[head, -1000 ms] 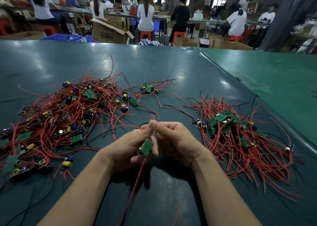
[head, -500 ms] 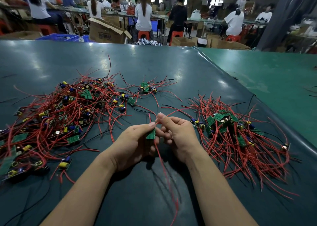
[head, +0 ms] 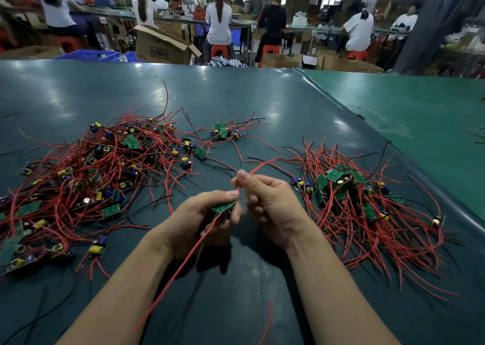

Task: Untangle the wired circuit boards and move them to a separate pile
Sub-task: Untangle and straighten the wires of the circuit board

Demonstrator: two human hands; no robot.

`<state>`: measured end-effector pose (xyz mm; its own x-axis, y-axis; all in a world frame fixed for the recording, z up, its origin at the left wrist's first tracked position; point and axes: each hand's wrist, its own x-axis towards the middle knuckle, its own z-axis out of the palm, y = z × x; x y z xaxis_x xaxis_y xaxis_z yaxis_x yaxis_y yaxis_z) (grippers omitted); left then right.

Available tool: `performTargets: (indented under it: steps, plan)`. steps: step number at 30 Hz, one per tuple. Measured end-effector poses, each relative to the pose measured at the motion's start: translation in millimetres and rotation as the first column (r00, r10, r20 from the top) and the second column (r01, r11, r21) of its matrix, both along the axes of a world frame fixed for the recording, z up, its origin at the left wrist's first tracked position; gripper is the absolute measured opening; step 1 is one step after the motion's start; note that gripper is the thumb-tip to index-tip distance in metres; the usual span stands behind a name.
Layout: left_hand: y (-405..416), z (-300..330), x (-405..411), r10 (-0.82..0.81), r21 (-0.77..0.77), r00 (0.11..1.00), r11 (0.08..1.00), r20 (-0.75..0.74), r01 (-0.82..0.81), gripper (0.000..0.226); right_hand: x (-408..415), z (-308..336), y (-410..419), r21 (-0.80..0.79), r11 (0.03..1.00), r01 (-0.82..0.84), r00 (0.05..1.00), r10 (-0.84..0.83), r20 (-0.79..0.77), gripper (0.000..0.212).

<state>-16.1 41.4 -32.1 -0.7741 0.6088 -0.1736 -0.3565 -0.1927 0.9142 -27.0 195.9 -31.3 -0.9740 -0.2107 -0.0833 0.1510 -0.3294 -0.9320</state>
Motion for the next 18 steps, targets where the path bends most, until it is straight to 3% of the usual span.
performTargets:
  steps: [5,9,12,15,18]
  plan:
    - [1,3,1,-0.053,0.074,0.999,0.996,0.012,0.052,0.035,-7,-3,0,-0.06,0.94,0.336,0.94,-0.339,-0.04,0.023]
    - [-4,1,3,-0.101,0.08,0.995,0.992,0.015,0.1,0.037,-15,-3,13,-0.165,0.796,0.583,0.812,-0.58,0.068,0.027]
    - [-8,-2,7,-0.123,0.092,0.992,0.988,-0.041,0.127,0.033,-20,-3,24,-0.202,0.741,0.64,0.766,-0.637,0.091,0.029]
    - [-5,-3,2,0.137,0.118,0.988,0.985,-0.067,-0.129,0.028,-14,-6,7,-0.096,0.821,0.563,0.824,-0.567,-0.02,0.031]
    - [-5,-4,-6,0.384,0.194,0.922,0.909,-0.049,-0.369,0.035,-7,-3,-2,0.042,0.882,0.469,0.881,-0.464,-0.089,0.038]
